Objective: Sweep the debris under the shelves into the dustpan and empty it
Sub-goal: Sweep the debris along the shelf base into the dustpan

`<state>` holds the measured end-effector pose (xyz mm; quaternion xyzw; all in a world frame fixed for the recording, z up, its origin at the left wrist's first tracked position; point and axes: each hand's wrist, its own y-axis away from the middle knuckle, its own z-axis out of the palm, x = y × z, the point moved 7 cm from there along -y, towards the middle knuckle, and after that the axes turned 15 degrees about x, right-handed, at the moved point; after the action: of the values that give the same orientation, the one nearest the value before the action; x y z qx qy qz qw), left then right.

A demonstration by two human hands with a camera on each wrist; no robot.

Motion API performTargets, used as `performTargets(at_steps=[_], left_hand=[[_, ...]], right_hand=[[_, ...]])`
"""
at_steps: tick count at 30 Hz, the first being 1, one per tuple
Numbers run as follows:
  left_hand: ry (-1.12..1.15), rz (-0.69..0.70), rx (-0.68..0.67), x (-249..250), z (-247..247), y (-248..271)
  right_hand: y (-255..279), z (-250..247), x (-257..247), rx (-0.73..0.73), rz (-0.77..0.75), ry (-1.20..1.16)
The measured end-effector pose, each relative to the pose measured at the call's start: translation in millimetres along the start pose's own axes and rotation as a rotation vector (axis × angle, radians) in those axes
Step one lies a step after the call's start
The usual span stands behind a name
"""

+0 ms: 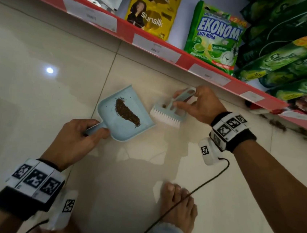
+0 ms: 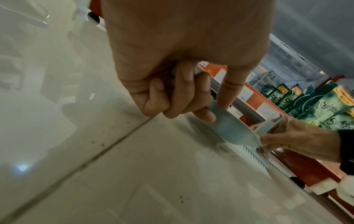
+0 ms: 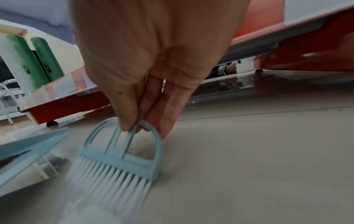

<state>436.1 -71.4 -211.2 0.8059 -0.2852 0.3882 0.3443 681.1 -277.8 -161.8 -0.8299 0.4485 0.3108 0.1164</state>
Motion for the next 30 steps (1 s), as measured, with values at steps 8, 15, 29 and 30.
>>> performTargets(at_steps=[8,15,29,30], left_hand=[[-0.054,-0.019,0.049,9,1,14],[-0.1,-0.054,0.058,18,4,23],[-0.123,0.018,0.096,13,11,28],[-0.118,0.022,0.09,12,11,28]], right_hand=[[-6,-33,-20,0.18,-0.082,-0.082],[31,-67,-17,0.501,-0.337,0.272],[71,-27,-31,0.45,-0.269,0.192],[68,-33,-30,0.489,-0.249,0.175]])
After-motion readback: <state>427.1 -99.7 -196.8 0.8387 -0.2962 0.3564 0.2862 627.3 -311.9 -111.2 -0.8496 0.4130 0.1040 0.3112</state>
